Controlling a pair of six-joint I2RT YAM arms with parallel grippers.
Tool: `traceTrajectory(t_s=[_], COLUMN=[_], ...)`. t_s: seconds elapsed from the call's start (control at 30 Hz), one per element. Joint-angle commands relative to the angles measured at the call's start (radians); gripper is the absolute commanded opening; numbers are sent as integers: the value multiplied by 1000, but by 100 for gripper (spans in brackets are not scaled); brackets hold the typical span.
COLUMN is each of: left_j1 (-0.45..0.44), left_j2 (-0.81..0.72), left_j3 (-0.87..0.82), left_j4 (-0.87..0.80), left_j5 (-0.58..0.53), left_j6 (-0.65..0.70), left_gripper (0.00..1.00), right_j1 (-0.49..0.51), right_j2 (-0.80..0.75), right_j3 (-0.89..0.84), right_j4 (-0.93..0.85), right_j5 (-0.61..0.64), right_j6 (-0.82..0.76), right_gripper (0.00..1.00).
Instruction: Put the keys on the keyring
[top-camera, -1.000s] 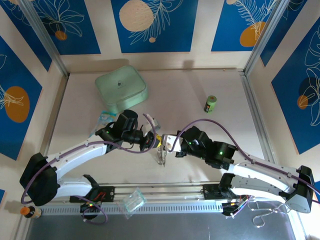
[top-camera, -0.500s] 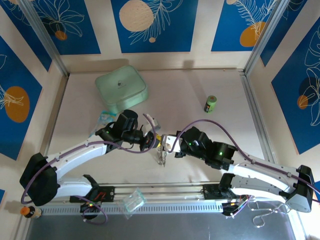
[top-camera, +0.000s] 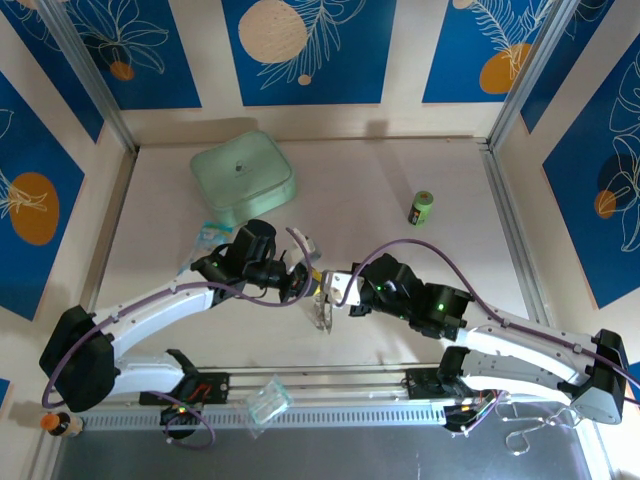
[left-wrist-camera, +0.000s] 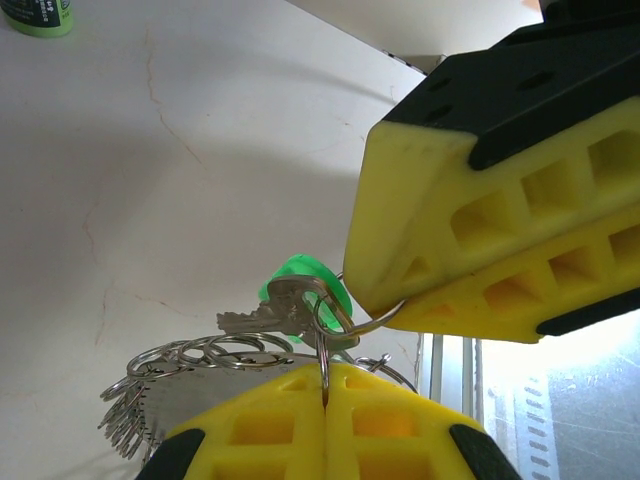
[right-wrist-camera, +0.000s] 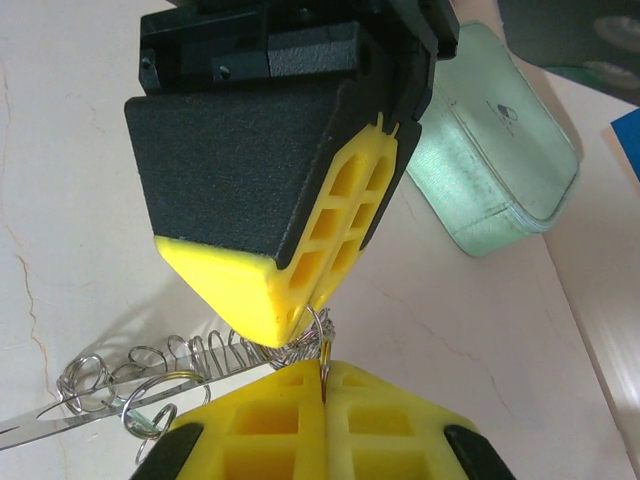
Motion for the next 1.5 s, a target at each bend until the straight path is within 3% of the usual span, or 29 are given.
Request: traceTrajectory(t_s=[0.0,0.53,0.57,0.67,0.77,0.9,1.07,1.2,1.47], left_j1=[9,9,8,6,5,3,-12,-21,-28], left_j2=[3,-16,-29,-77,-122,-164,-196,-202,-204], left_j3=[30,9,-7,-67,-134,-186,-221,-245,-255], left_j4=[13,73,101,199,296,378,422,475,479], left_j5=[12,31,34,31,-10,-50,-40,-38,-52], left_j6=[9,20,26,67,136,250,409,455,455], left_gripper=[0,0,0,0,0,0,0,0,0], right_j1=[10,11,12,10,-5,-90,-203,-226,-225], right_j2=[1,5,-4,-35,-89,-173,-251,-238,-168], right_j3=[-2,-1,-8,-27,-48,-70,-156,-171,-139], right_j4=[-51,-69,-62,-67,-80,-80,116,205,219], right_j5=[-52,-76,-77,-95,-142,-300,-453,-503,-528], right_j6=[-14,-47,-42,-7,54,210,408,469,474], right_gripper=[0,0,3,32,43,44,36,32,37])
